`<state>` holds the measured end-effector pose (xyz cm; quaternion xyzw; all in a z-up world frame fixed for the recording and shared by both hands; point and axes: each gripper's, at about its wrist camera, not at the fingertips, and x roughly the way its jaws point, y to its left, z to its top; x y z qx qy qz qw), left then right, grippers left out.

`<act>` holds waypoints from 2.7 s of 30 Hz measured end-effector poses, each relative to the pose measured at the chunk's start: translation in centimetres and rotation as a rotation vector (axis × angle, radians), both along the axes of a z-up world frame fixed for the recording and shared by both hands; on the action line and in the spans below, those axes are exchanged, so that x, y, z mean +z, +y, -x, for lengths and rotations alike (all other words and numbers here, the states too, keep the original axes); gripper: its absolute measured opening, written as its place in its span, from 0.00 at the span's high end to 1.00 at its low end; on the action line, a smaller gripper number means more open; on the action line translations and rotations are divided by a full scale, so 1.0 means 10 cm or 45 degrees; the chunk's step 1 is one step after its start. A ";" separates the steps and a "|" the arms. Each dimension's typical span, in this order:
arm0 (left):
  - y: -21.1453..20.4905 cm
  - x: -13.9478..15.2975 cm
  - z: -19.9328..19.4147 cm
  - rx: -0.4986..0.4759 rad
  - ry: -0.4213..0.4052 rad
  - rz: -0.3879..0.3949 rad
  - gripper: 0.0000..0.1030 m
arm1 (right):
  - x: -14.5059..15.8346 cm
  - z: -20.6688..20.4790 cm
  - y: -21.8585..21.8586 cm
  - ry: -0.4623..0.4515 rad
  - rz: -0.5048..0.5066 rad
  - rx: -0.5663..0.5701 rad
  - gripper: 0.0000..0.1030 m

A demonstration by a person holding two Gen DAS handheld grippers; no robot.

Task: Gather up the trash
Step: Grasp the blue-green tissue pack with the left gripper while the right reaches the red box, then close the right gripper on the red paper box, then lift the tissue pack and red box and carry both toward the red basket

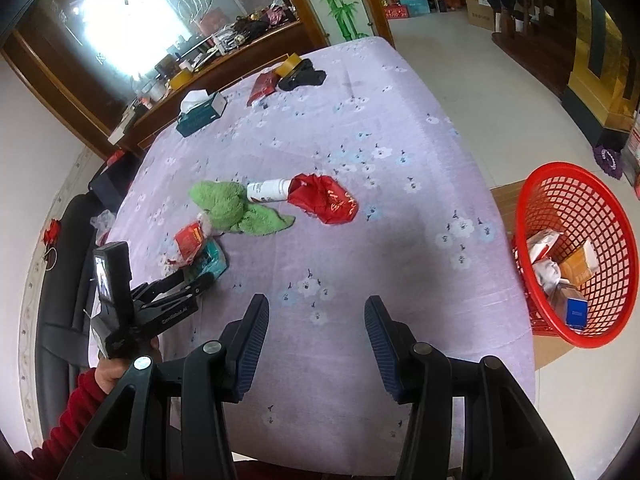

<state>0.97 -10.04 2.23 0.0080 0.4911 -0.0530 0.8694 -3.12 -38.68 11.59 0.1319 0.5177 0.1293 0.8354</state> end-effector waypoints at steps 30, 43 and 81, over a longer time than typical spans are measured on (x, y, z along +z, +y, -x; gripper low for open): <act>1.25 0.35 1.27 0.252 -0.066 0.095 0.77 | -0.89 -1.24 2.18 0.073 0.006 0.538 0.48; 1.36 0.30 1.26 0.275 -0.062 0.108 0.77 | -0.89 -0.93 2.56 0.027 0.022 0.681 0.93; 0.82 0.45 1.14 0.177 -0.123 0.108 0.76 | -0.69 -0.13 1.67 0.003 0.097 0.510 0.62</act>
